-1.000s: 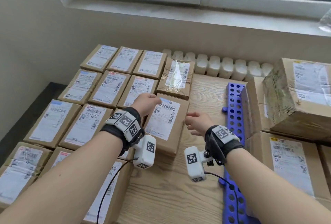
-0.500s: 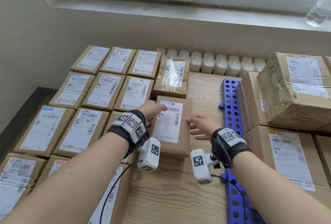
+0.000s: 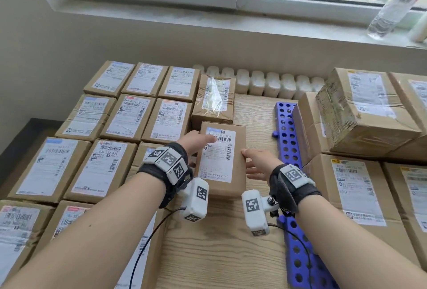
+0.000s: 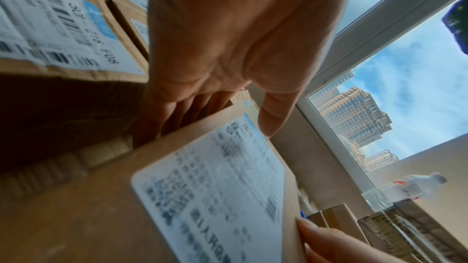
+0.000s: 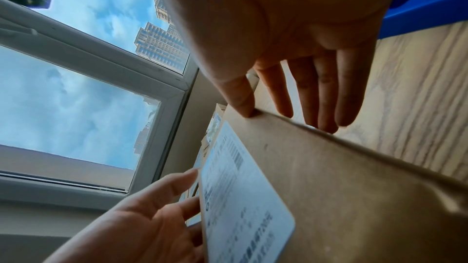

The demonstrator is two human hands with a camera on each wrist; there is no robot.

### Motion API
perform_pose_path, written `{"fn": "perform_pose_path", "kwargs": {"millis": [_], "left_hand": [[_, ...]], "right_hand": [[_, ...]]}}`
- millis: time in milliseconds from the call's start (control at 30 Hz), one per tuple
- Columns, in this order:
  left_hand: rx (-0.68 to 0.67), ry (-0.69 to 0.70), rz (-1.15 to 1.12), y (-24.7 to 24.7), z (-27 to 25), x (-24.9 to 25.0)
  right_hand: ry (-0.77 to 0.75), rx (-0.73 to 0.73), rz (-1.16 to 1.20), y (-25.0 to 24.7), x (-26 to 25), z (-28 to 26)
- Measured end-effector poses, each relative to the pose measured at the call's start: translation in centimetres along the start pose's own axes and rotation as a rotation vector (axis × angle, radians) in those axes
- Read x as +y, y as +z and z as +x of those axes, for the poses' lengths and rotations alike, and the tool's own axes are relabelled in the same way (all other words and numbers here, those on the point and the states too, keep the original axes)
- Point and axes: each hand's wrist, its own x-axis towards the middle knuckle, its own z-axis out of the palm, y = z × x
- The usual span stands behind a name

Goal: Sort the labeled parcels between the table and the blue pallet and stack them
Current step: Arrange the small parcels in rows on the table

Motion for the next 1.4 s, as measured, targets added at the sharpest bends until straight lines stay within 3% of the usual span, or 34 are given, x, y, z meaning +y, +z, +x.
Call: {"fn": "perform_pose_path", "kwargs": {"millis": [400,733,1167,1400], "left_hand": [[-0.083,0.246,-0.022,1.2,-5.0,2.8],[-0.016,0.354,-0.063,4.9,-11.7,5.3],[0.030,0.427,-0.080,17.3,-18.8,6.5],[0.042,0.399,-0.102,23.8,-20.1,6.3]], "right_hand": [[-0.111,0.180,0.196,-3.1,-0.6,-5.9],[-0.268,0.300,0.304,-7.7,-0.5,-11.0],[-0.342,0.307,0.326,-18.6,5.6,-16.6],[-0.323,0.289,0.299,-24.0,8.8,-17.8]]}}
